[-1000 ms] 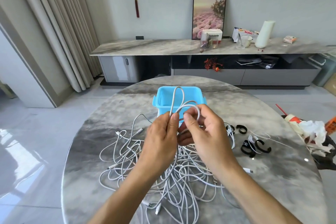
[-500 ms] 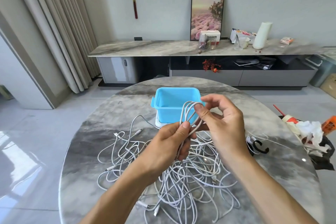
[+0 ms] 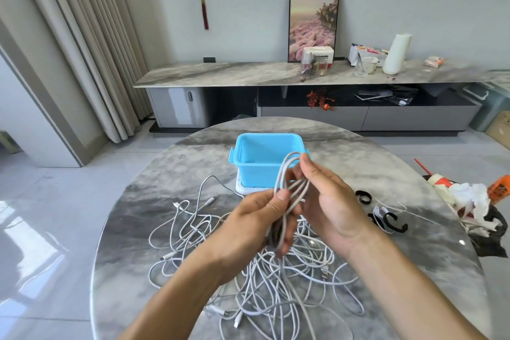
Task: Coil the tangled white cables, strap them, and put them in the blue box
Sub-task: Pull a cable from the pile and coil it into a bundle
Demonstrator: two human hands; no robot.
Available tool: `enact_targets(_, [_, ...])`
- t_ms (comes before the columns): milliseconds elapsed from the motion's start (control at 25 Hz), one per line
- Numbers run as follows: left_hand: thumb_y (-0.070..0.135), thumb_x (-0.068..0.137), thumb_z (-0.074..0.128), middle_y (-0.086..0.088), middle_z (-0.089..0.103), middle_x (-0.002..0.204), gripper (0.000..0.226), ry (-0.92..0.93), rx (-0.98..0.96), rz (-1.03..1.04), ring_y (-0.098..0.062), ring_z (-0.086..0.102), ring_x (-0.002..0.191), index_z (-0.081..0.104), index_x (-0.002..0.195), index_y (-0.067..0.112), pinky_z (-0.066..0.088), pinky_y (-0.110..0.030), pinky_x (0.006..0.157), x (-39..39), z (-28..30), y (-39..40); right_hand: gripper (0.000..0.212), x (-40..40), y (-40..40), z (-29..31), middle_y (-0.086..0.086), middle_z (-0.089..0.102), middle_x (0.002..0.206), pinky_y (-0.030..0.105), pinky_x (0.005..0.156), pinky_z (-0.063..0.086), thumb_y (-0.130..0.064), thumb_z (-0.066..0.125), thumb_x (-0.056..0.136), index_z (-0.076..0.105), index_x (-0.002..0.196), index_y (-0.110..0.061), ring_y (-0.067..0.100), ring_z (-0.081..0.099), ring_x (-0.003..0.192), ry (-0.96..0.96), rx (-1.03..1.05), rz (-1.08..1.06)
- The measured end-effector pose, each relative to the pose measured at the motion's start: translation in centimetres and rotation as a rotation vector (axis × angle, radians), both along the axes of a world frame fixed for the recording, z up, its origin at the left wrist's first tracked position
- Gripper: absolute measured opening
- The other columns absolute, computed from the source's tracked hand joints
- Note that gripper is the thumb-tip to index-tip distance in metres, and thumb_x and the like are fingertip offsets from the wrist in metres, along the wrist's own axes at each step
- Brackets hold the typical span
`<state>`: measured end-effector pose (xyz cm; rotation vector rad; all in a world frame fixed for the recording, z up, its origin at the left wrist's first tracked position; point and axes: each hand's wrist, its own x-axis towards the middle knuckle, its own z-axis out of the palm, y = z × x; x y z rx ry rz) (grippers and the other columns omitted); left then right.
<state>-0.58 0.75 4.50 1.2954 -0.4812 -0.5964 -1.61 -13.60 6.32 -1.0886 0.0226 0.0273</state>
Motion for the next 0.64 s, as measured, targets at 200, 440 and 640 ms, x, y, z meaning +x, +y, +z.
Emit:
enact_targets(200, [0.031,0.096,0.048,-0.001,0.037,0.058,0.025,0.154,-0.053,-0.089,-0.011,0.031,0.044,0.058,0.089,0.009,0.029,-0.022,0.048,-1.2,0.0,-1.6,0.055,0.0,0.9,-0.1,0.001,0.041,0.042,0.019,0.035,0.021,-0.039,0.050,0.101,0.048,0.052,-0.015,0.014,0.032,0.031,-0.016,-0.245,-0.432])
enact_targets(440, [0.034,0.103,0.038,0.001,0.030,0.057,0.036,0.219,0.013,-0.006,-0.009,0.022,0.043,0.053,0.077,0.013,0.023,-0.022,0.045,-1.5,0.2,-1.4,0.041,0.9,-1.6,-0.3,0.009,0.068,0.061,0.030,0.055,0.047,-0.021,0.047,0.103,0.067,0.069,-0.006,0.020,0.059,0.054,-0.164,-0.592,-0.392])
enact_targets(640, [0.031,0.103,0.039,-0.001,0.034,0.057,0.031,0.182,0.005,-0.007,-0.012,0.029,0.043,0.049,0.080,0.012,0.031,-0.021,0.046,-1.3,-0.2,-1.3,0.030,0.5,0.0,-0.2,0.017,0.073,0.084,0.035,0.059,0.056,-0.032,0.045,0.102,0.059,0.091,-0.009,0.028,0.068,0.063,0.005,-0.006,-0.127])
